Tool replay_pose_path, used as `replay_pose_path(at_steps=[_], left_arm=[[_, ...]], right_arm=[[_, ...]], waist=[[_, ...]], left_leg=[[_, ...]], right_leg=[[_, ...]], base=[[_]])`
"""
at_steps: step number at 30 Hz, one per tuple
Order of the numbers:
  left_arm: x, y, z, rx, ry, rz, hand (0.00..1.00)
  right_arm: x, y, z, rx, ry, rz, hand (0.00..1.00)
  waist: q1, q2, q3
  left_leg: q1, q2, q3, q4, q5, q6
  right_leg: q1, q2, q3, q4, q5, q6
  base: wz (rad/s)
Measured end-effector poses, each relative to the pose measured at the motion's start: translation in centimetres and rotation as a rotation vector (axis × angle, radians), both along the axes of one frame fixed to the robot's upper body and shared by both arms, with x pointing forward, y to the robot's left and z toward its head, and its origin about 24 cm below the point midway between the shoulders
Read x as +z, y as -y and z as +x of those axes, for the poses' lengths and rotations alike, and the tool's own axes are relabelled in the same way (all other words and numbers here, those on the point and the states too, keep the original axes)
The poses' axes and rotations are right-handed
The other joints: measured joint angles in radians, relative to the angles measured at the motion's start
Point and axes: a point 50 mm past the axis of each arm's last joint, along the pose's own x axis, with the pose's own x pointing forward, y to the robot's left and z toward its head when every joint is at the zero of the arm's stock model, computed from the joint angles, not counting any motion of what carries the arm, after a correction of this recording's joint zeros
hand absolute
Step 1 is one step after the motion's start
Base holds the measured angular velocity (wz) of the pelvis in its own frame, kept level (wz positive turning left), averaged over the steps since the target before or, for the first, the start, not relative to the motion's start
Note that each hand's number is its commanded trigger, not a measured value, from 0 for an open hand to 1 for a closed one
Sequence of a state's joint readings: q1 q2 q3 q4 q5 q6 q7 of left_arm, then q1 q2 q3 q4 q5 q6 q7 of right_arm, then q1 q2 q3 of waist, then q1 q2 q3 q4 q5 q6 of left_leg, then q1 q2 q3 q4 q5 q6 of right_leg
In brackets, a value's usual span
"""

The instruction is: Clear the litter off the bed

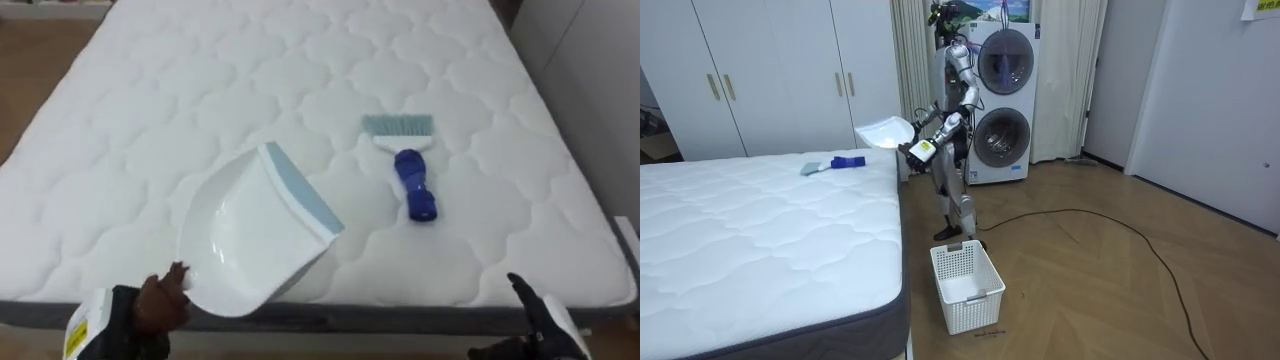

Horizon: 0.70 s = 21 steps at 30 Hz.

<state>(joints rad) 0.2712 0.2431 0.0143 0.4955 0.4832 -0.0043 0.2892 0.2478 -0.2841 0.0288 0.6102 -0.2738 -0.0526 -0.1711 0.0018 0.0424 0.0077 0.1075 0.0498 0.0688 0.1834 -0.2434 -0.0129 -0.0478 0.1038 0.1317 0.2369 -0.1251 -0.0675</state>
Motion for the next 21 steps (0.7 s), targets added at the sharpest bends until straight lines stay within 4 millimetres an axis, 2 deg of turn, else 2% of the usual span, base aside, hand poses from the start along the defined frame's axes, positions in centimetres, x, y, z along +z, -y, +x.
replay_pose_path(at_steps=[4,6,10,12,14,18,21], left_arm=[[-1.1,-0.3,-1.2,0.047,-0.065,-0.046,0.00],[-1.8,-0.5,-2.1,0.103,-0.096,-0.087,0.00],[-3.4,-1.2,-4.6,0.274,-0.169,-0.185,0.00],[-4.5,-1.8,-6.4,0.402,-0.225,-0.219,0.00],[-5.0,-2.2,-7.9,0.514,-0.246,-0.246,0.00],[-5.2,-2.8,-9.8,0.709,-0.231,-0.274,0.00],[-5.0,-3.6,-10.8,0.819,-0.198,-0.265,0.00]], right_arm=[[-1.0,0.2,-1.2,-0.038,-0.062,0.007,0.00],[-1.5,0.4,-1.9,-0.052,-0.096,0.006,0.00],[-2.4,0.5,-3.5,-0.089,-0.168,0.010,0.00],[-3.2,0.5,-4.9,-0.134,-0.224,0.018,0.00],[-3.4,0.5,-5.6,-0.148,-0.253,0.015,0.00],[-4.0,0.5,-7.1,-0.140,-0.331,-0.006,0.00],[-4.2,0.5,-7.6,-0.125,-0.362,-0.029,0.00]], waist=[[-0.002,0.000,0.0002],[0.000,-0.001,-0.0037],[-0.005,-0.005,-0.0034],[0.003,-0.010,-0.0057],[0.004,-0.013,-0.0036],[0.007,-0.021,-0.0061],[0.009,-0.023,-0.0076]], left_leg=[[0.024,-0.001,-0.001,-0.003,0.000,0.000],[0.030,-0.001,-0.001,-0.005,0.000,0.000],[0.045,0.000,-0.001,-0.017,0.000,0.000],[0.056,0.000,0.002,-0.020,0.000,0.000],[0.054,-0.001,0.004,-0.020,0.000,0.000],[0.058,-0.001,0.011,-0.021,0.000,0.000],[0.063,-0.001,0.012,-0.021,0.000,0.000]], right_leg=[[0.025,-0.003,-0.005,-0.020,-0.009,0.000],[0.033,-0.003,-0.003,-0.027,-0.012,0.001],[0.052,-0.004,-0.007,-0.034,-0.012,0.001],[0.054,-0.003,-0.003,-0.035,-0.012,0.001],[0.052,-0.003,0.000,-0.036,-0.012,0.001],[0.054,-0.003,-0.001,-0.034,-0.012,0.001],[0.055,-0.003,-0.001,-0.032,-0.012,0.001]], base=[[0.07],[0.02],[0.00],[-0.11],[-0.12],[-0.01],[-0.01]])
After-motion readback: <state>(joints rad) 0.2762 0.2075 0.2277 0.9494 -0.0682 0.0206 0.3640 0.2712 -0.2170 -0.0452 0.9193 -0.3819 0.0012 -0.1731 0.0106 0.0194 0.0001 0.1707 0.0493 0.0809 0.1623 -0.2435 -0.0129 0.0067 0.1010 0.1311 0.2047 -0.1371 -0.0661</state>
